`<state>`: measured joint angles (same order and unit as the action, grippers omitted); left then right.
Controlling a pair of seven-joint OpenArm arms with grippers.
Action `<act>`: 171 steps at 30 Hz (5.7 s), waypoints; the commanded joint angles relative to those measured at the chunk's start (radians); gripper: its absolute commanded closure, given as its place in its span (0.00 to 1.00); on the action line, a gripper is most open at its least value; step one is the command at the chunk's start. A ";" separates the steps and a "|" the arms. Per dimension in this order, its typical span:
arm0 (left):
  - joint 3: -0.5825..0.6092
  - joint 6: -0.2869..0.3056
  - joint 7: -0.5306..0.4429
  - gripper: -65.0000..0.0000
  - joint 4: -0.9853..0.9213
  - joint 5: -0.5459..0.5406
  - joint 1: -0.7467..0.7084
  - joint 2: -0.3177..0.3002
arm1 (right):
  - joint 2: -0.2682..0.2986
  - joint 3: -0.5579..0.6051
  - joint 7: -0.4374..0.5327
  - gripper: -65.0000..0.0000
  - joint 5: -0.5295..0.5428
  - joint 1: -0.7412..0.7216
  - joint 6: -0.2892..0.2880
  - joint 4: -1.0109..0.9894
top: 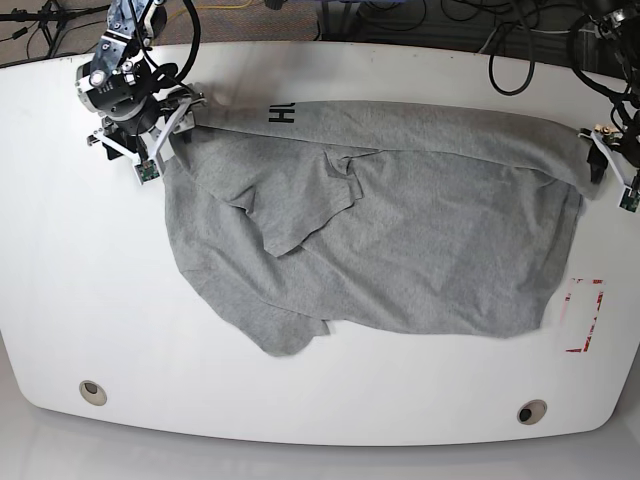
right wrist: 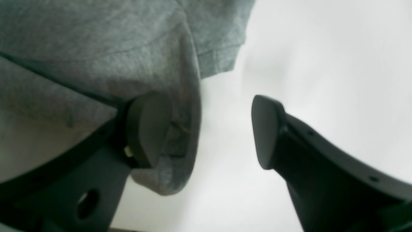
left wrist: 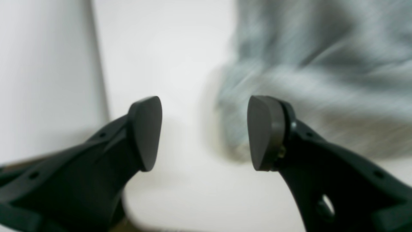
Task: Fold the T-shirt properly
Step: 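Open the right gripper and regrasp the shirt edge beside it, then pull the held shirt edge away from the left gripper with the right gripper, then drag the shirt edge with both grippers to straighten the shirt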
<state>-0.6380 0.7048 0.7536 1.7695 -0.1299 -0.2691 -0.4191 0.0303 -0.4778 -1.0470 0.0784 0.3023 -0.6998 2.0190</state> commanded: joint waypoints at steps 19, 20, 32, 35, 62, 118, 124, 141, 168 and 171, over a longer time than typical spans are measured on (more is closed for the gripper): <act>0.036 -0.007 -0.018 0.40 -0.250 0.008 0.040 0.019 | -0.063 -0.147 -0.029 0.37 0.042 0.081 0.002 0.019; 0.037 -0.007 -0.018 0.40 -0.254 0.008 0.040 0.019 | -0.063 -0.147 -0.029 0.37 0.047 0.088 0.002 0.019; 0.037 -0.007 -0.018 0.40 -0.260 0.009 0.066 0.019 | -0.111 -0.147 -0.043 0.37 0.108 0.131 0.002 0.012; 0.037 -0.007 -0.018 0.40 -0.260 0.009 0.066 0.019 | -0.132 -0.147 -0.043 0.37 0.110 0.130 0.002 0.012; 0.037 -0.007 -0.018 0.40 -0.262 0.009 0.064 0.015 | -0.152 -0.152 -0.111 0.37 0.229 0.125 0.002 -0.054; 0.037 -0.007 -0.084 0.40 -0.368 0.009 0.061 -0.031 | 0.403 0.156 -0.059 0.87 0.229 0.148 0.002 -0.094; 0.037 -0.007 -0.085 0.39 -0.368 0.009 0.061 -0.031 | 0.495 0.156 -0.059 0.86 0.229 0.139 0.002 -0.094; 0.053 -0.007 -0.085 0.39 -0.368 0.009 0.066 -0.031 | 0.650 0.158 -0.059 0.19 0.229 0.104 0.002 -0.053; 0.077 -0.007 -0.084 0.39 -0.369 0.009 0.066 -0.051 | 0.036 -0.175 -0.269 0.76 0.358 -0.012 0.002 0.015; 0.076 -0.007 -0.084 0.39 -0.369 0.009 0.064 -0.051 | 0.015 -0.170 -0.252 0.87 0.358 0.013 0.002 0.012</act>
<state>-0.5514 0.6975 0.6724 1.3899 -0.1246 -0.2054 -0.4469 0.0494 -0.6460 -1.3289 0.4282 0.2932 -0.6960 2.0186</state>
